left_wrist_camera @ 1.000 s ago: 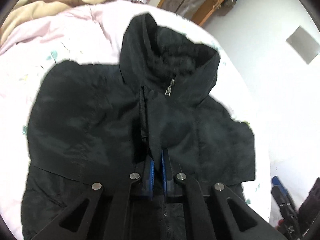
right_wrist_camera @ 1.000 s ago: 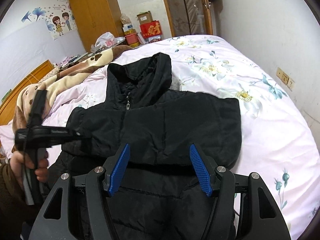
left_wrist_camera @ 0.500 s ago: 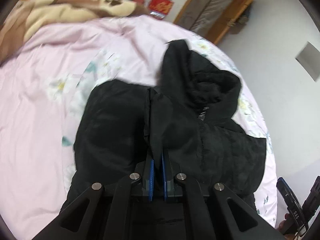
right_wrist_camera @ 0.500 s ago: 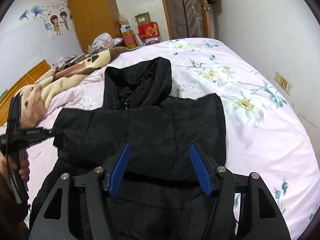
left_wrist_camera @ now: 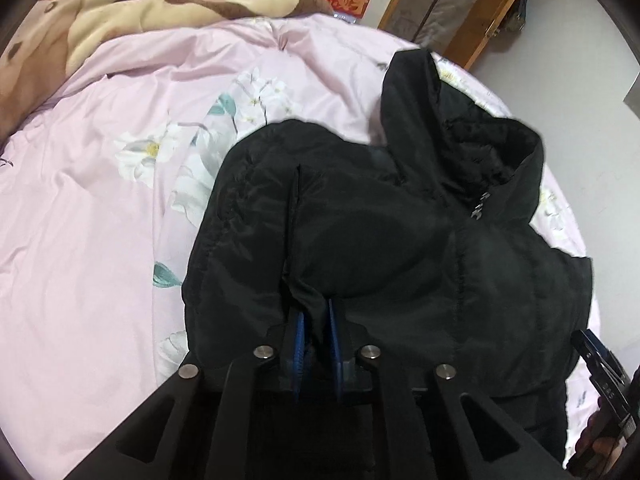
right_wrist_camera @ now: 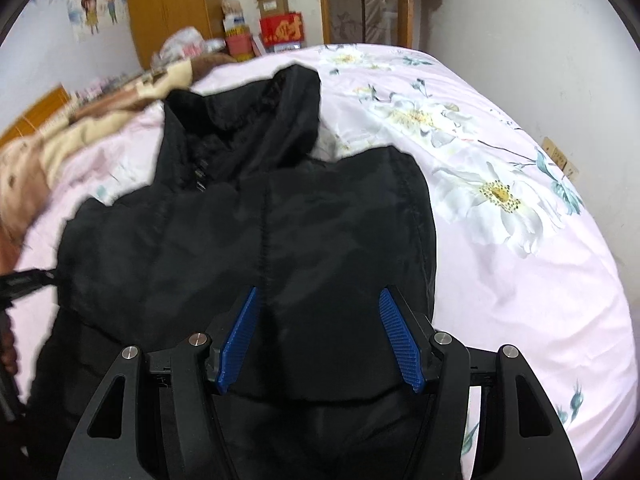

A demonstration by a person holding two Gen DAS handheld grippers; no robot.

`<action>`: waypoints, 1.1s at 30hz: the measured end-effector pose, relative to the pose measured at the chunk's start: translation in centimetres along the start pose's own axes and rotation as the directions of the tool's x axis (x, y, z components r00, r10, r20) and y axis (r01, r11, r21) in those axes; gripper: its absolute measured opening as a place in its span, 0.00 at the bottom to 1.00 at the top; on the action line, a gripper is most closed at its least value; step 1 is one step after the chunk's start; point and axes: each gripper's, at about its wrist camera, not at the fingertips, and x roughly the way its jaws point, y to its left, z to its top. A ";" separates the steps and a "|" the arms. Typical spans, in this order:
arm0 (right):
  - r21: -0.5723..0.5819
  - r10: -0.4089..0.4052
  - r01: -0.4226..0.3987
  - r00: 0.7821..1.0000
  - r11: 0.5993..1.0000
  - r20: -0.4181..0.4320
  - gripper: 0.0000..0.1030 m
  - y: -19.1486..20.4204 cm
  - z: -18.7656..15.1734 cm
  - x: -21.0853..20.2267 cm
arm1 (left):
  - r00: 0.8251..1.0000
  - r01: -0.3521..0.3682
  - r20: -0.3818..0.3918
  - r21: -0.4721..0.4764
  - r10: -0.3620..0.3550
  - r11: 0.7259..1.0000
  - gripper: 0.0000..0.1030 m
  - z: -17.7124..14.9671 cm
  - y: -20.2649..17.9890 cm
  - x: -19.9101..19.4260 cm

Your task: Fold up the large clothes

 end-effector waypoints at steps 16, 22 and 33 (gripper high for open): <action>0.034 0.025 -0.023 0.998 0.999 -0.064 0.66 -1.8 -1.7 4.8 | 1.000 0.001 -0.013 0.031 -0.001 1.000 0.17 -0.5 0.0 3.2; 0.034 0.017 -0.015 0.998 0.999 -0.066 0.67 -1.8 -1.7 5.0 | 1.000 0.010 -0.014 0.010 -0.010 1.000 0.18 -0.2 -0.1 4.1; 0.060 0.049 -0.055 0.995 0.997 0.086 0.67 -1.4 1.3 -1.9 | 0.994 0.014 0.108 0.041 -0.019 0.999 0.60 1.1 -0.3 -3.5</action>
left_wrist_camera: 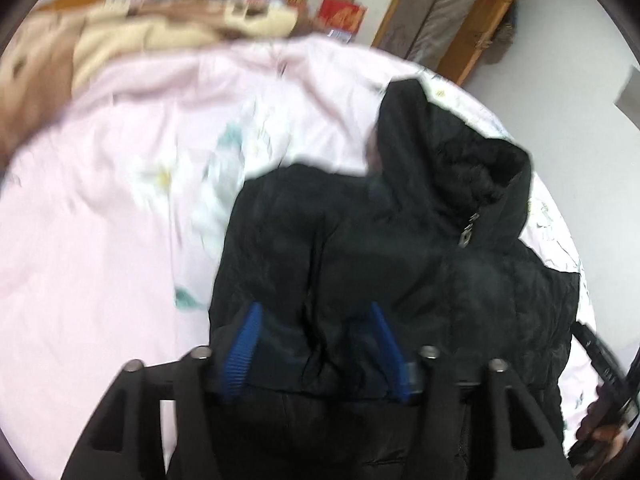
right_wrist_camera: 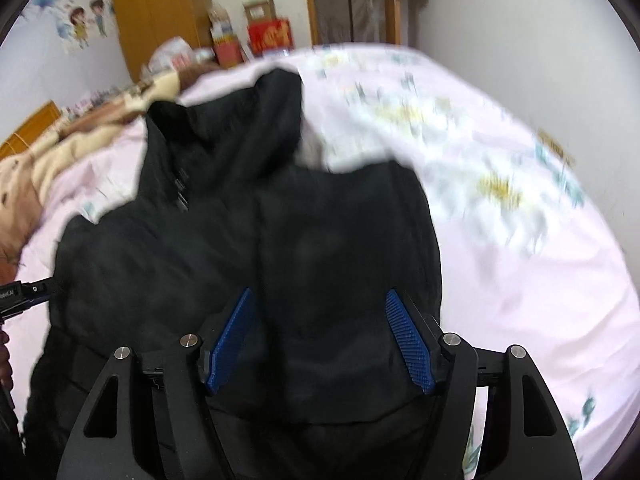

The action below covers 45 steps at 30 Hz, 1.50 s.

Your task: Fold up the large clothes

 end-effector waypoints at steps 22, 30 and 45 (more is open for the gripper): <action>-0.071 -0.009 -0.003 0.984 0.997 -0.176 0.68 1.2 0.8 8.7 | 0.993 0.047 -0.118 0.213 -0.022 0.976 0.67 0.3 -4.7 8.8; 0.005 0.112 -0.113 0.987 0.994 -0.116 0.68 0.5 6.2 6.1 | 0.987 0.145 -0.095 0.151 -0.131 0.978 0.67 5.7 -4.0 5.7; 0.107 0.100 -0.100 0.995 0.989 0.004 0.68 0.1 19.0 12.2 | 0.993 0.114 0.012 0.099 -0.116 0.989 0.67 19.9 -7.6 9.1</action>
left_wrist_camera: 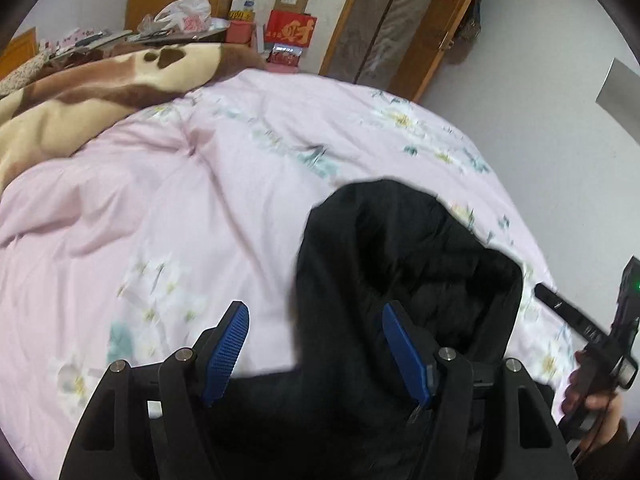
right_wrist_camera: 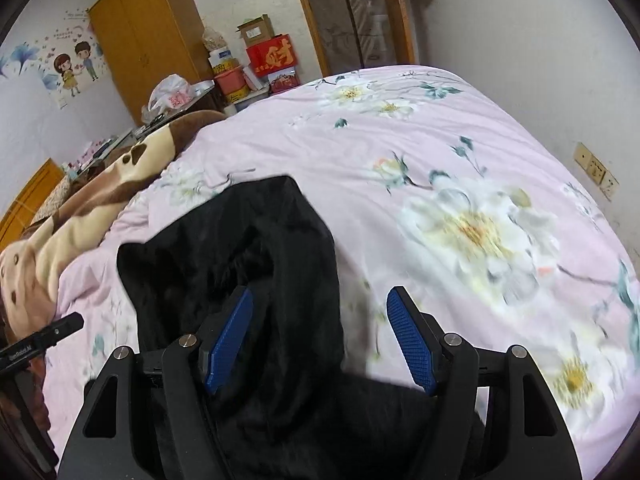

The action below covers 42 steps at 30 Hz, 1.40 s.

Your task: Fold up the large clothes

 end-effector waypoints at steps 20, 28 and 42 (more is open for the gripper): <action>-0.110 -0.129 0.119 0.987 0.987 -0.090 0.10 -2.9 -2.2 3.5 | 0.975 -0.195 -0.110 0.000 0.194 0.981 0.09 -0.1 2.9 7.6; -0.023 -0.162 0.161 0.956 0.987 -0.246 0.23 -5.3 -4.1 6.7 | 0.963 -0.181 -0.217 -0.075 0.161 0.981 0.10 -2.3 5.1 10.2; 0.044 -0.050 0.046 0.995 0.998 0.083 0.47 -3.6 1.3 0.1 | 0.997 -0.077 0.014 0.009 0.077 0.997 0.41 4.2 3.9 3.7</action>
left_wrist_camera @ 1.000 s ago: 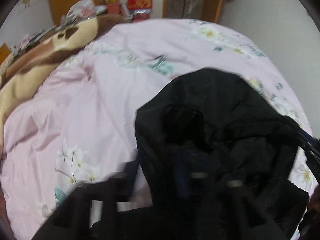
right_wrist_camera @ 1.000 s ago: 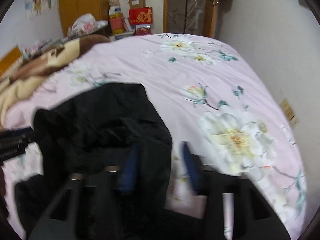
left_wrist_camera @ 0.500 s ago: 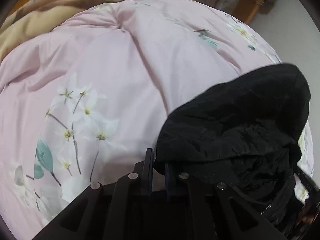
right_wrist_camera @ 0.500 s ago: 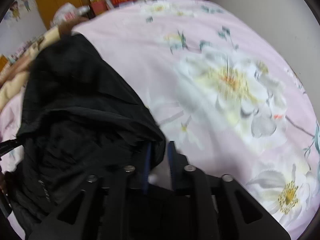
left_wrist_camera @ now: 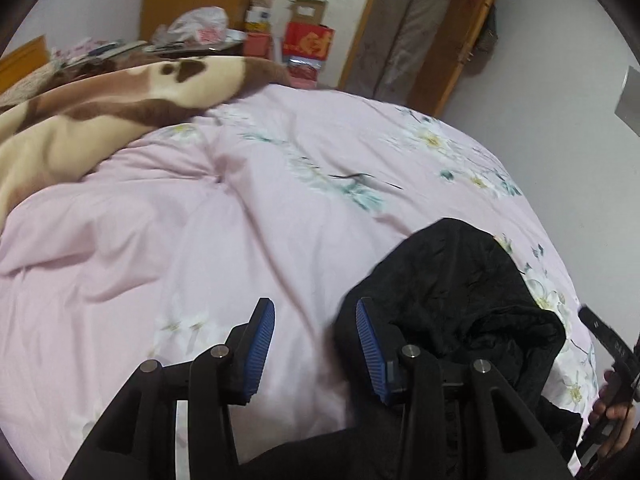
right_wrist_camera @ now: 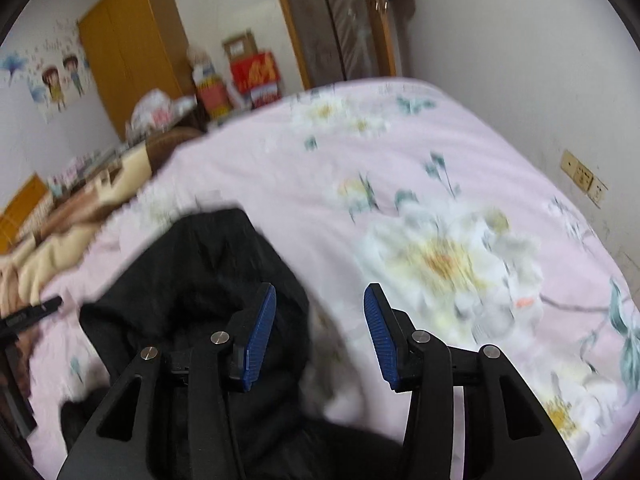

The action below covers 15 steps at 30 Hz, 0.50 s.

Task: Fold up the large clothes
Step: 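Lower the folded hem onto the hood and open both grippers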

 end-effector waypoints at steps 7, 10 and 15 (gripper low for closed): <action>-0.028 0.032 -0.037 0.985 0.999 -0.171 0.55 2.3 3.2 6.9 | 0.977 0.047 -0.208 0.032 -0.039 0.998 0.41 0.9 -3.8 6.7; -0.044 -0.006 -0.007 0.957 0.999 -0.291 0.55 2.4 2.0 10.2 | 0.972 0.005 -0.236 0.064 0.010 0.998 0.39 0.1 -4.4 8.0; 0.054 0.077 -0.061 0.930 0.997 -0.361 0.19 1.4 -0.1 11.0 | 0.959 0.037 -0.284 0.051 -0.021 0.998 0.04 -1.0 -4.7 8.4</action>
